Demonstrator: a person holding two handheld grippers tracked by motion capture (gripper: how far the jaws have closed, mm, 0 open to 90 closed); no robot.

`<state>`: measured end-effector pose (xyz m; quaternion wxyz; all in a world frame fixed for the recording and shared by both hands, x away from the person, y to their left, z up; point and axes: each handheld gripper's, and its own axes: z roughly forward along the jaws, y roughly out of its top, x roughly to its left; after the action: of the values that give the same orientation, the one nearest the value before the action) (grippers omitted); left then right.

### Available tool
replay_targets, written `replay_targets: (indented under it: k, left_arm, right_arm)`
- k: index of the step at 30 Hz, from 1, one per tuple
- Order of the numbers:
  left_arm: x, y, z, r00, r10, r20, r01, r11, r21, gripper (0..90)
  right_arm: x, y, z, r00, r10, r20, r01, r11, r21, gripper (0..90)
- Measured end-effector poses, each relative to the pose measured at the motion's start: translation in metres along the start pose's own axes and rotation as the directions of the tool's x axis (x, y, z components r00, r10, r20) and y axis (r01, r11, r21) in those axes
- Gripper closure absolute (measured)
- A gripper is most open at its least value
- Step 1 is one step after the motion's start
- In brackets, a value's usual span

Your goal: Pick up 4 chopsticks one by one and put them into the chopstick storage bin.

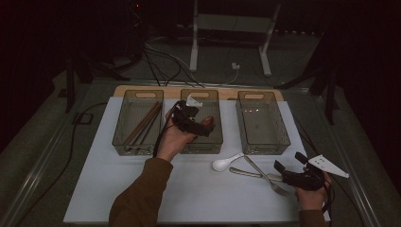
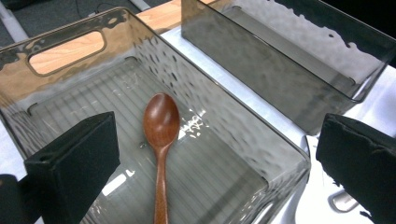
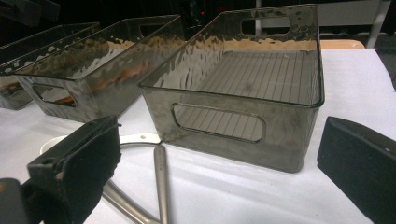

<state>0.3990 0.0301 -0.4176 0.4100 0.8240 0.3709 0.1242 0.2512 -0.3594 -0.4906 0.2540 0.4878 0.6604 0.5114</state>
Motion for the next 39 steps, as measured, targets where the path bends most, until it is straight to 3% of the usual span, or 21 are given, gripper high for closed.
replay_targets:
  k: [15, 39]
  left_arm:
    - [-0.019, 0.001, 0.003, 0.9988, 0.028, 0.039, -0.028, 0.9996, -0.001, 0.7]
    - [-0.046, 0.000, 0.014, 0.9904, 0.075, 0.116, -0.074, 0.9972, -0.008, 0.7]
  right_arm:
    - [0.000, 0.000, 0.000, 1.0000, -0.001, 0.000, 0.001, 1.000, -0.001, 0.0]
    - [0.000, 0.000, 0.001, 1.0000, 0.002, -0.002, -0.002, 1.000, -0.001, 0.0]
